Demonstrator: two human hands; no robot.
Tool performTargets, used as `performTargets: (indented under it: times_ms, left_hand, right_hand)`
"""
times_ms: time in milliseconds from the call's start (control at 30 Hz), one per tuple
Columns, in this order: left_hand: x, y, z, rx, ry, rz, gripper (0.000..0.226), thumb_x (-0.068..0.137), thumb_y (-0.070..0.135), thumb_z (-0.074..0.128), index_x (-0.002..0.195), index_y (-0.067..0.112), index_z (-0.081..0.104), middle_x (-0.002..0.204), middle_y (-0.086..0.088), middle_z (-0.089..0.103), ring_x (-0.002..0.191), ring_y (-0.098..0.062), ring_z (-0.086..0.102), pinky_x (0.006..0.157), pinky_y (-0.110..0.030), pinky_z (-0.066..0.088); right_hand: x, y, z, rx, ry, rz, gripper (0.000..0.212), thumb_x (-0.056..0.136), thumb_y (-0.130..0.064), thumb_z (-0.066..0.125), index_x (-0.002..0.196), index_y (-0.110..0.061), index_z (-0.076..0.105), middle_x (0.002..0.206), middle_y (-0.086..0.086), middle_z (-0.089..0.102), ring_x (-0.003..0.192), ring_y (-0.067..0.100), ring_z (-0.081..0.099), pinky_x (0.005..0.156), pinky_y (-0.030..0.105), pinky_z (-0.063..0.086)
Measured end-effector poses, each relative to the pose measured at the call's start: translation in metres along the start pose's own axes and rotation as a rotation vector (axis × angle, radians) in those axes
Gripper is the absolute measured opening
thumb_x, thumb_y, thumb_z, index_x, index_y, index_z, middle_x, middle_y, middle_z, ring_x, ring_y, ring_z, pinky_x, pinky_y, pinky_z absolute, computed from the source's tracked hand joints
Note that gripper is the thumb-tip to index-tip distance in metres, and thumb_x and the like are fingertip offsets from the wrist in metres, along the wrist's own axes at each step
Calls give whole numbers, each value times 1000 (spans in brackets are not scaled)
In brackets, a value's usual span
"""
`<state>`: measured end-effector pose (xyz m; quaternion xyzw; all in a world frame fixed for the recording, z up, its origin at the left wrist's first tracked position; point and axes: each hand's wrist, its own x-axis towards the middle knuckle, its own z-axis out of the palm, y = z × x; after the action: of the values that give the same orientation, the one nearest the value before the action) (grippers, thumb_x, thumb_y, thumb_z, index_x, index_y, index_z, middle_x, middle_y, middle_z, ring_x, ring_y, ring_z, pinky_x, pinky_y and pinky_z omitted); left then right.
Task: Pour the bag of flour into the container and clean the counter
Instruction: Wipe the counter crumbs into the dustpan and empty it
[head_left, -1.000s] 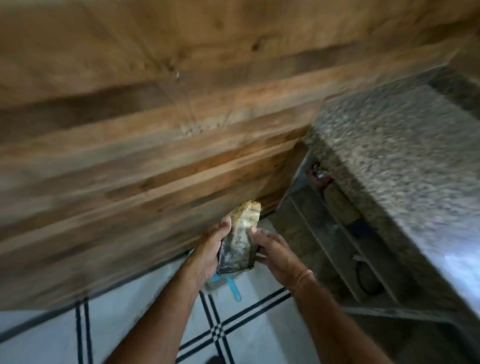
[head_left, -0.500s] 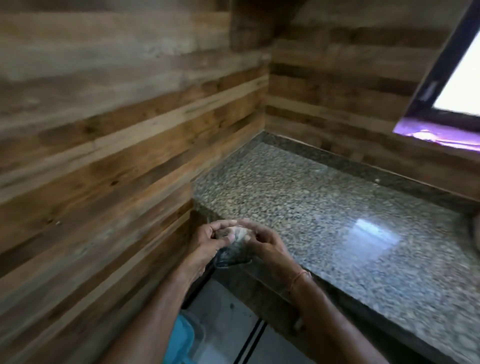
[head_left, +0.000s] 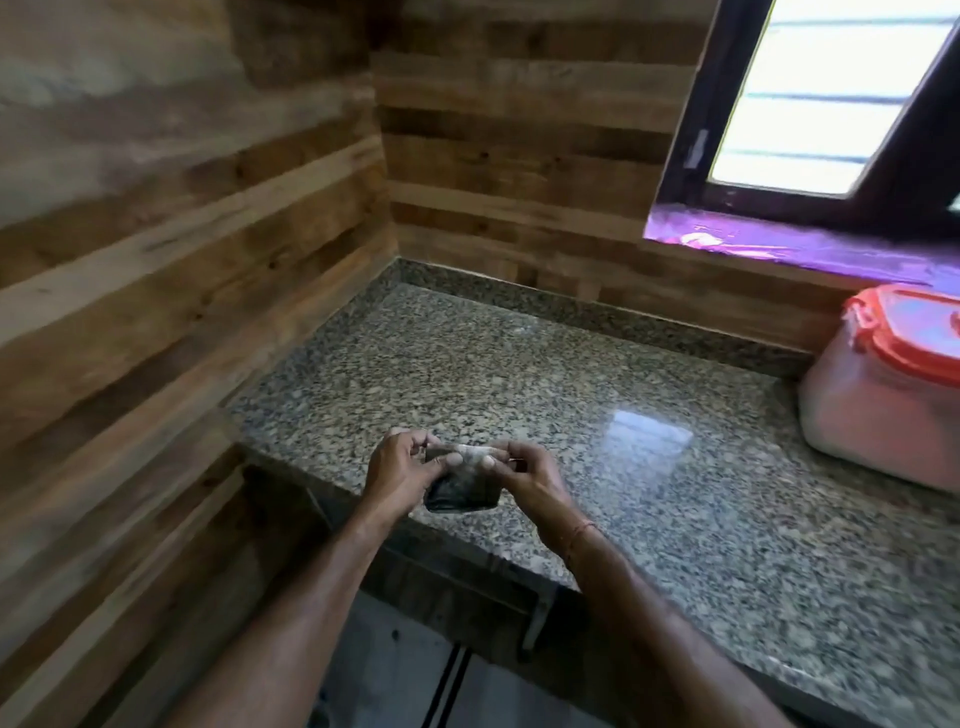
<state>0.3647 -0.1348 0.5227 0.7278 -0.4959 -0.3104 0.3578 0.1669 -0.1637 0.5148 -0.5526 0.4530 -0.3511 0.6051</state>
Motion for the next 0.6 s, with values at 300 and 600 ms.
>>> performTargets:
  times_ms: [300, 600]
  left_hand:
    - [61, -14, 83, -300, -184, -223, 68, 67, 72, 78, 108, 18, 66, 110, 0, 74, 93, -31, 74, 83, -55, 61]
    - [73, -49, 107, -91, -368, -144, 41, 84, 2, 76, 104, 32, 56, 127, 3, 64, 108, -16, 65, 70, -19, 47]
  right_hand:
    - [39, 62, -27, 142, 208, 227, 31, 91, -14, 74, 112, 4, 60, 108, 17, 72, 97, 27, 71, 73, 29, 59]
    - [66, 93, -18, -146, 489, 331, 41, 89, -12, 75, 117, -28, 50, 111, 5, 65, 88, 16, 70, 66, 28, 63]
